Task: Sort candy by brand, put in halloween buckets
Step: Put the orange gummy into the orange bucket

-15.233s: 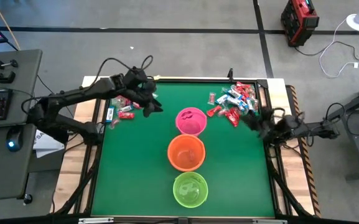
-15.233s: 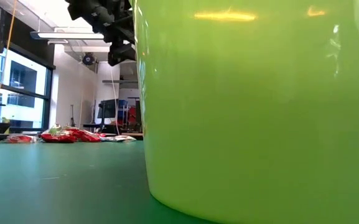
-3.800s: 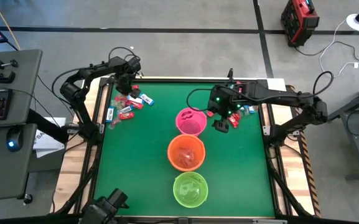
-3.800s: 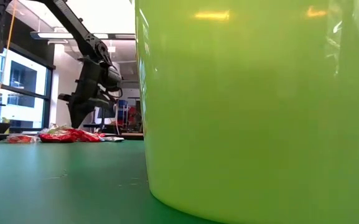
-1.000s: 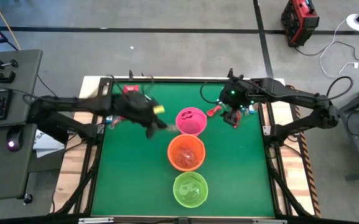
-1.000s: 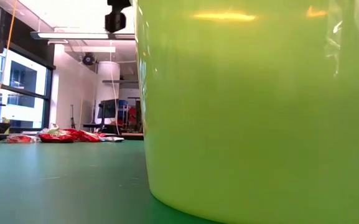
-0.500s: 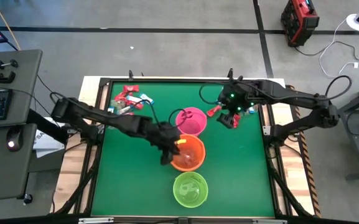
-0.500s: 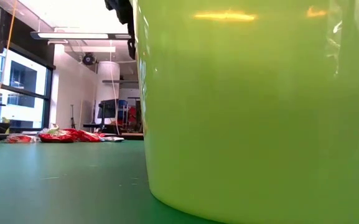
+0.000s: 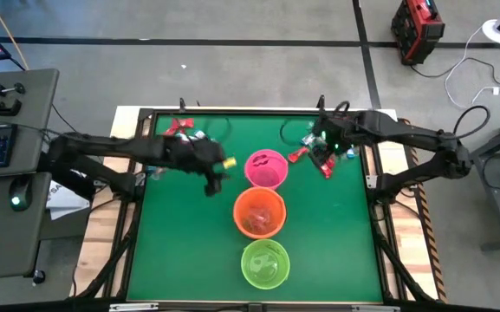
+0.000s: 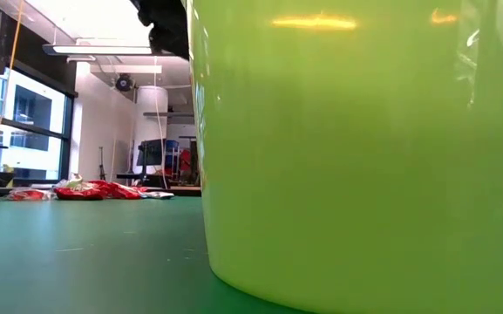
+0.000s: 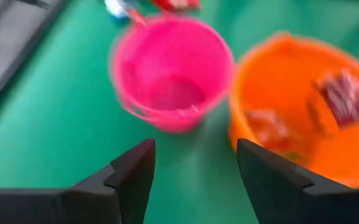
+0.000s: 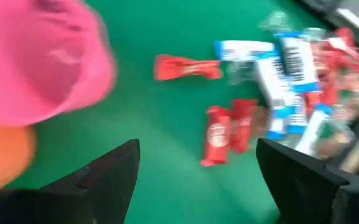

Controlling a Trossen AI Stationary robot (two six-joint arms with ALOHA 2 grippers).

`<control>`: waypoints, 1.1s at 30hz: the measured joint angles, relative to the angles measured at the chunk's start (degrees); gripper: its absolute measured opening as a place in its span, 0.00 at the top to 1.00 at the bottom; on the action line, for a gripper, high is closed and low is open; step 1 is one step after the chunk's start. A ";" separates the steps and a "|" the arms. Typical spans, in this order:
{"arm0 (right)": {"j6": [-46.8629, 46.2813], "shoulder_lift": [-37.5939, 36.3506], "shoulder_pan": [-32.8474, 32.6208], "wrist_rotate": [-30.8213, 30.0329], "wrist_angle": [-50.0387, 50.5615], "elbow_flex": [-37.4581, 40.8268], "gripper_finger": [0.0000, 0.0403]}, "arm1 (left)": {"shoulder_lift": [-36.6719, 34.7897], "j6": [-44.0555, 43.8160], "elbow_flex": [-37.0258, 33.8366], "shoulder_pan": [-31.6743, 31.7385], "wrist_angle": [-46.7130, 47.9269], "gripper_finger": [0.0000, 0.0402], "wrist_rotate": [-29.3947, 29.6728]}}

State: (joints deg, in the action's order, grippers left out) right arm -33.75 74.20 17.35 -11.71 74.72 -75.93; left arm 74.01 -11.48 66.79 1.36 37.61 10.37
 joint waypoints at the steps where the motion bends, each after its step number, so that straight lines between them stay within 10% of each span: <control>1: 2.01 0.11 3.00 0.56 -1.02 0.68 0.25 | -1.62 -0.39 -0.92 1.77 -0.25 0.46 0.06; 12: 14.72 0.15 32.38 13.68 -18.56 20.63 0.38 | -7.37 -14.10 -9.69 13.73 -2.69 0.46 0.80; 20: 9.08 0.15 31.04 19.22 -21.12 30.06 0.38 | -6.59 -18.34 -12.57 13.97 -7.66 0.46 0.68; 33: -10.33 0.11 29.52 7.63 -34.87 40.27 0.40 | -6.50 -11.03 -12.66 20.63 -8.39 0.46 -4.47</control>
State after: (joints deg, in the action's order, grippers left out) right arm -44.08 74.30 46.87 -4.08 39.85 -35.66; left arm 67.51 -22.51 54.13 21.98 29.21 5.90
